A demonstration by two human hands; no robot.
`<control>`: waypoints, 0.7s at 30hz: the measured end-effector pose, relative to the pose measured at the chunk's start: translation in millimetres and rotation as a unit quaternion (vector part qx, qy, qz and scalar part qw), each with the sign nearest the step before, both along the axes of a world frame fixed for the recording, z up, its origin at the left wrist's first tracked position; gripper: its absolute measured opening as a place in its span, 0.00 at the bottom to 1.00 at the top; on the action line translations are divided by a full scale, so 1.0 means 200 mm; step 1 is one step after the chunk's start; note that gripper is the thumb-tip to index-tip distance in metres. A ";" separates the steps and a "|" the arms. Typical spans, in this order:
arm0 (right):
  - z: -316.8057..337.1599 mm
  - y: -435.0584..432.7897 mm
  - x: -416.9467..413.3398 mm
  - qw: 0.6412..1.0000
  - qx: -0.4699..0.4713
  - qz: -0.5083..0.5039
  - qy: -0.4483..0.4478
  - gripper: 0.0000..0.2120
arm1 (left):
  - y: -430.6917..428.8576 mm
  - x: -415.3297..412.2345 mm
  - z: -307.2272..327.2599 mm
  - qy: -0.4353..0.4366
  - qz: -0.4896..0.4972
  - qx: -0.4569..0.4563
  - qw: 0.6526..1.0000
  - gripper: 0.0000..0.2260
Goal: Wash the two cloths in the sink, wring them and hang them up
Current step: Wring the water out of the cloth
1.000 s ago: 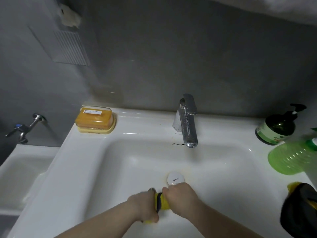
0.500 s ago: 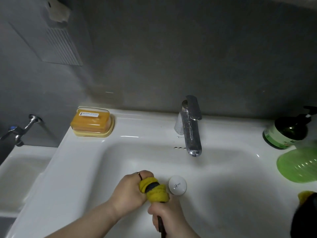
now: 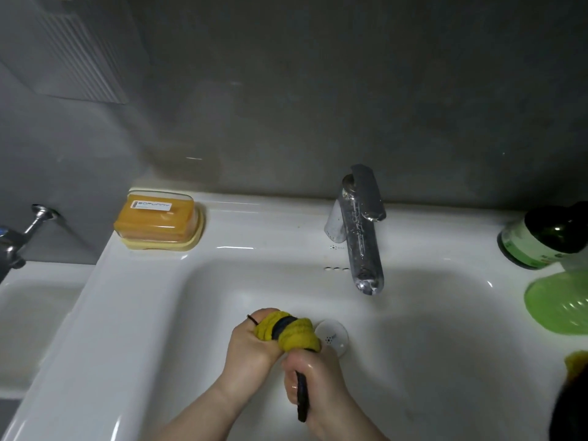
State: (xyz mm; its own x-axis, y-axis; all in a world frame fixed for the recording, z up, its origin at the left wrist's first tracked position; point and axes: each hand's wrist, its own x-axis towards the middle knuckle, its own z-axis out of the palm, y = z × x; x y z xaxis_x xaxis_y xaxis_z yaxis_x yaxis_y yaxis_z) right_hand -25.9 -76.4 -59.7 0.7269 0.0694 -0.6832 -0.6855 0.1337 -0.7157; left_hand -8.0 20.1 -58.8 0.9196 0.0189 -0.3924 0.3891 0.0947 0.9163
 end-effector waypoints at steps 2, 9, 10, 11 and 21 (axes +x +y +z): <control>-0.03 -0.01 0.02 0.999 -0.026 0.026 0.005 0.08 | 0.02 0.00 -0.02 0.008 -0.001 0.029 1.000 0.12; -0.09 -0.11 0.06 0.985 0.033 0.163 -0.040 0.11 | 0.13 0.07 0.01 -0.054 -0.113 0.204 0.971 0.15; -0.09 -0.13 0.06 0.982 0.068 0.171 -0.038 0.13 | 0.13 0.08 0.01 -0.063 -0.133 0.229 0.962 0.15; -0.09 -0.14 0.05 0.978 0.099 0.179 -0.031 0.14 | 0.14 0.09 0.02 -0.071 -0.153 0.252 0.953 0.16; -0.03 -0.10 0.00 0.986 0.017 0.149 0.069 0.08 | 0.13 0.09 0.03 -0.100 -0.210 0.290 0.929 0.14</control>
